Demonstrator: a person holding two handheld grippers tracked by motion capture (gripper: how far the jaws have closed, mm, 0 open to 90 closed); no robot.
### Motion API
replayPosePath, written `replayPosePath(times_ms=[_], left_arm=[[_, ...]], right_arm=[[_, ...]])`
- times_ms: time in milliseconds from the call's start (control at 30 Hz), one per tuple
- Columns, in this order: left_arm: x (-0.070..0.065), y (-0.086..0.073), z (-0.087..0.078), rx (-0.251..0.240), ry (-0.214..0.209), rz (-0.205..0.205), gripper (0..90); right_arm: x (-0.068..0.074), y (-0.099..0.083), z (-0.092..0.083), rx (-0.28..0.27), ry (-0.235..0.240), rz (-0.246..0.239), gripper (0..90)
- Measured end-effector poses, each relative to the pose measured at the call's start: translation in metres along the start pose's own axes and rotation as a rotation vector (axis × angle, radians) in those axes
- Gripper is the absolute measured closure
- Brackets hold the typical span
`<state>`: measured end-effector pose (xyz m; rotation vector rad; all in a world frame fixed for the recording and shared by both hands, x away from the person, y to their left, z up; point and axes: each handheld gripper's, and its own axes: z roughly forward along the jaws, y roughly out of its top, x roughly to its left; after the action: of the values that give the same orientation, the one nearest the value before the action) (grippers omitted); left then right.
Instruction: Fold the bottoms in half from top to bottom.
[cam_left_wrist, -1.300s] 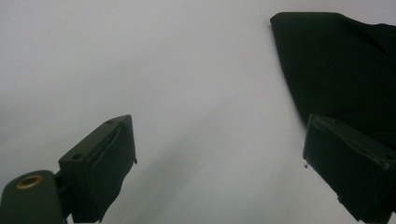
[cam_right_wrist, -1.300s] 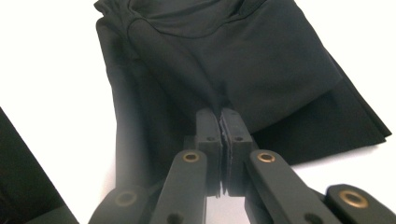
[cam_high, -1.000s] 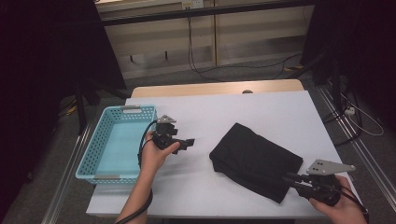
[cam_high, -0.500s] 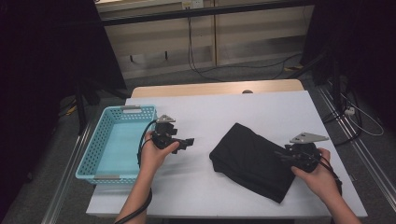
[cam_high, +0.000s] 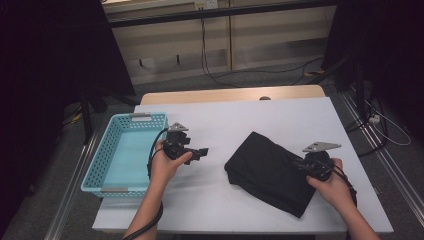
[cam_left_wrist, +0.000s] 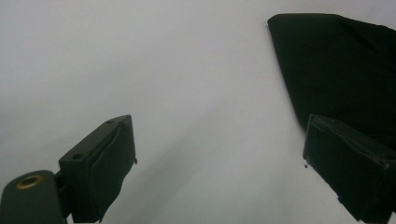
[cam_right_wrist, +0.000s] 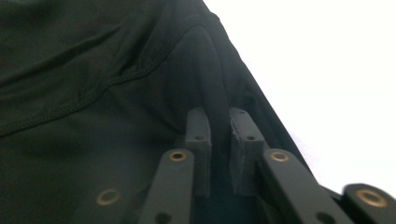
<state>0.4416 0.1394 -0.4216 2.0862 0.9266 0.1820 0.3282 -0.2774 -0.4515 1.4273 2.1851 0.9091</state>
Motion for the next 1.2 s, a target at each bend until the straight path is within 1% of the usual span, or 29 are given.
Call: replayPosePath(times_ms=[67, 133, 200, 233, 300, 333, 367, 400, 433, 500, 633, 700, 733, 767, 800, 833, 867, 900, 933, 967, 1000, 1067, 1133, 1200], left_arm=[[-0.001, 0.0, 0.0, 0.001, 0.002, 0.012, 9.2], [-0.001, 0.001, 0.0, -0.002, 0.001, 0.006, 9.1], [0.0, 0.001, 0.0, 0.001, 0.001, 0.013, 9.1], [0.0, 0.001, 0.0, -0.002, -0.004, 0.001, 9.1], [0.0, 0.0, 0.001, 0.0, -0.003, 0.002, 9.1], [0.0, 0.001, 0.001, 0.009, -0.002, 0.012, 9.1], [-0.001, 0.001, 0.0, -0.005, -0.003, -0.002, 9.1], [-0.001, 0.001, 0.0, -0.005, -0.003, -0.002, 9.1], [-0.001, 0.001, 0.0, -0.003, -0.001, 0.007, 9.1], [-0.001, 0.002, -0.001, -0.005, -0.001, 0.007, 9.1], [-0.002, 0.002, -0.001, -0.005, -0.002, 0.012, 9.1], [-0.003, 0.002, -0.001, -0.007, 0.0, 0.01, 9.1], [-0.003, 0.002, -0.001, -0.003, 0.006, 0.016, 9.0], [-0.004, 0.003, -0.001, -0.005, -0.006, 0.01, 9.0], [-0.005, 0.003, 0.0, -0.012, -0.005, 0.0, 9.0], [-0.006, 0.003, 0.0, -0.011, -0.005, 0.001, 9.0], [-0.007, 0.003, 0.0, -0.006, -0.006, 0.012, 8.8], [-0.01, 0.004, 0.002, 0.0, -0.013, 0.01, 8.7], [-0.01, 0.004, 0.002, 0.0, -0.013, 0.01, 8.7], [-0.012, 0.004, 0.003, 0.0, -0.012, 0.012, 8.7], [-0.015, 0.005, 0.005, -0.01, -0.017, -0.003, 8.6], [-0.019, 0.006, 0.007, 0.006, -0.027, 0.011, 8.4], [-0.026, 0.006, 0.012, 0.006, -0.036, 0.008, 8.2], [-0.031, 0.006, 0.016, 0.02, -0.061, 0.017, 8.2]], right_arm=[[-0.001, 0.001, -0.001, -0.003, 0.008, 0.017, 83.2], [-0.001, 0.002, -0.003, -0.006, 0.014, 0.018, 83.6], [-0.003, 0.004, -0.01, -0.027, 0.025, 0.028, 84.0], [-0.004, 0.006, -0.017, -0.041, 0.028, 0.023, 84.1], [-0.004, 0.005, -0.02, -0.043, 0.031, 0.022, 84.2], [-0.004, 0.005, -0.02, -0.043, 0.031, 0.022, 84.2], [-0.004, 0.004, -0.023, -0.048, 0.036, 0.022, 84.1], [-0.004, 0.003, -0.026, -0.048, 0.036, 0.027, 84.1], [-0.004, 0.003, -0.026, -0.048, 0.036, 0.027, 84.1], [-0.007, 0.002, -0.032, -0.058, 0.03, 0.033, 84.1], [-0.009, -0.002, -0.036, -0.052, 0.025, 0.041, 84.1], [-0.011, -0.006, -0.037, -0.043, 0.021, 0.055, 84.0], [-0.013, -0.008, -0.037, -0.042, 0.024, 0.067, 83.6], [-0.014, -0.009, -0.037, -0.035, 0.023, 0.068, 83.4], [-0.014, -0.009, -0.037, -0.035, 0.023, 0.068, 83.4], [-0.014, -0.01, -0.036, -0.032, 0.018, 0.066, 82.9], [-0.012, -0.011, -0.034, -0.036, 0.012, 0.057, 78.9], [-0.012, -0.011, -0.034, -0.043, 0.002, 0.054, 75.5], [-0.012, -0.011, -0.034, -0.043, 0.002, 0.054, 75.5], [-0.011, -0.01, -0.035, -0.051, -0.01, 0.052, 71.1], [-0.011, -0.009, -0.035, -0.06, -0.015, 0.055, 65.3], [-0.01, -0.008, -0.037, -0.078, -0.024, 0.065, 57.2], [-0.01, -0.008, -0.038, -0.092, -0.02, 0.069, 52.0], [-0.009, -0.008, -0.038, -0.101, -0.027, 0.071, 46.9]])
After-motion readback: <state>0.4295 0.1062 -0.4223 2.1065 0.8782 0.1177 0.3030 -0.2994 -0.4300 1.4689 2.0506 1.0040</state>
